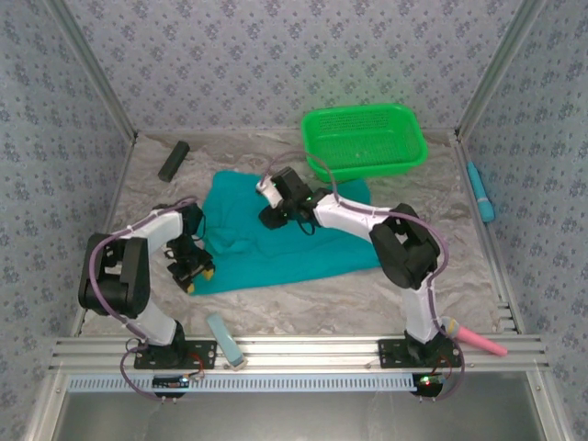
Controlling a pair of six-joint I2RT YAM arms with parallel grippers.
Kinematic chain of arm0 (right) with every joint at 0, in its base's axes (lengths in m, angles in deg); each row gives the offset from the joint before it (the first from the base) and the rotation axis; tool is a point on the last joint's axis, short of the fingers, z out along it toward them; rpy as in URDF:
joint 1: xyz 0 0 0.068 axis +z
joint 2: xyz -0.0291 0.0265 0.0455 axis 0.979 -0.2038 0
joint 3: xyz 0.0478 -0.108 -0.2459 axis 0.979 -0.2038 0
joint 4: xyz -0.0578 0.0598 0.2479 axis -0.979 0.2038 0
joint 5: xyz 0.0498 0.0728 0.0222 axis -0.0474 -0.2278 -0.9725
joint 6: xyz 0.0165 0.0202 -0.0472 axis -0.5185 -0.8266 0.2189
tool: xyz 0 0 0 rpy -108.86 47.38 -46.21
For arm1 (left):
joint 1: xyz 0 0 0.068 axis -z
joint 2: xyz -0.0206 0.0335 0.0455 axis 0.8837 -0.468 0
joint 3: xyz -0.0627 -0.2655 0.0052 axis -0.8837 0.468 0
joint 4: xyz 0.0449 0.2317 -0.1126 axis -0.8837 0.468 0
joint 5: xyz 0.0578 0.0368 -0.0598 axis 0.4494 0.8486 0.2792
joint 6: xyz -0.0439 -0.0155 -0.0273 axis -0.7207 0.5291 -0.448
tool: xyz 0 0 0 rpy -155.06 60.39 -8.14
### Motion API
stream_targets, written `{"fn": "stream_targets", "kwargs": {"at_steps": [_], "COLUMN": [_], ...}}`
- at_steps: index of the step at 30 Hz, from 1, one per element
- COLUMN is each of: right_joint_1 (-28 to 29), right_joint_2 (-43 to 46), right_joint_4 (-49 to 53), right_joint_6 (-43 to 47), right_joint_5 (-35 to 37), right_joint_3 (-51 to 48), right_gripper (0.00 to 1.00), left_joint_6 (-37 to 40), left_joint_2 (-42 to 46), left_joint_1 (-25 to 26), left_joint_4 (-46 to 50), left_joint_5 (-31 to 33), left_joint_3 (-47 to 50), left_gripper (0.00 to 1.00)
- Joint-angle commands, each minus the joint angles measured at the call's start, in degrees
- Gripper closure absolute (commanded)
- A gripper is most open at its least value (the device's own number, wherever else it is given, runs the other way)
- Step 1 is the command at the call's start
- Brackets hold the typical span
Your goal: Fold the inside-out t-shirt
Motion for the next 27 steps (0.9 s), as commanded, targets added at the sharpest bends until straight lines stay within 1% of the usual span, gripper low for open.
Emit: {"fn": "stream_targets", "kwargs": {"at_steps": [1,2,3,6,9,11,12,16,19,23,25,27], "right_joint_1": [8.05,9.67,10.82,11.85,11.47,10.61,9.37,4.51,1.89,0.33,0.23,-0.54], "right_joint_2": [0.19,-1.08,-2.34,-8.03,-12.98,-15.18,-15.61,-15.39,-13.69,-5.21,0.33,7.32], "right_joint_4": [3.75,3.29,1.46,0.31,-0.81,-1.79,-2.11,0.49,1.52,3.4,4.48,6.74], "right_joint_6": [12.03,13.54,13.64,12.93,11.93,9.24,6.49,-3.37,-6.34,-10.0,-11.01,-16.45], "right_joint_5": [-8.95,-7.36,-4.33,2.15,8.81,15.79,18.08,17.87,13.87,10.47,10.76,13.98], "right_joint_3": [-0.25,0.54,1.27,6.92,11.6,13.81,14.54,16.61,15.0,7.98,2.89,-3.86], "right_gripper": [0.52,0.52,0.52,0.5,0.49,0.49,0.49,0.5,0.5,0.5,0.5,0.5], "left_joint_6": [-1.09,-1.7,-2.33,-3.91,-4.24,-3.95,-3.81,-2.61,-1.48,1.13,2.49,4.33], "left_joint_2": [2.52,2.33,1.99,-0.56,-2.86,-2.93,-2.8,-1.48,-0.38,1.87,4.47,7.68], "left_joint_1": [-0.39,-0.47,-0.62,-1.38,-2.42,-2.51,-2.52,-3.1,-3.84,-3.95,-3.97,-3.92], "left_joint_4": [2.31,1.74,1.17,-1.66,-4.07,-5.04,-5.02,-4.46,-4.45,-2.11,-0.67,0.27], "left_joint_5": [1.68,1.74,1.95,2.37,1.04,1.45,2.04,4.02,3.62,3.01,2.78,2.82], "left_joint_3": [-0.67,0.0,0.91,3.86,5.99,7.0,7.12,7.78,7.86,5.11,3.08,1.02], "left_gripper": [0.5,0.5,0.51,0.52,0.53,0.53,0.53,0.54,0.54,0.53,0.51,0.5]}}
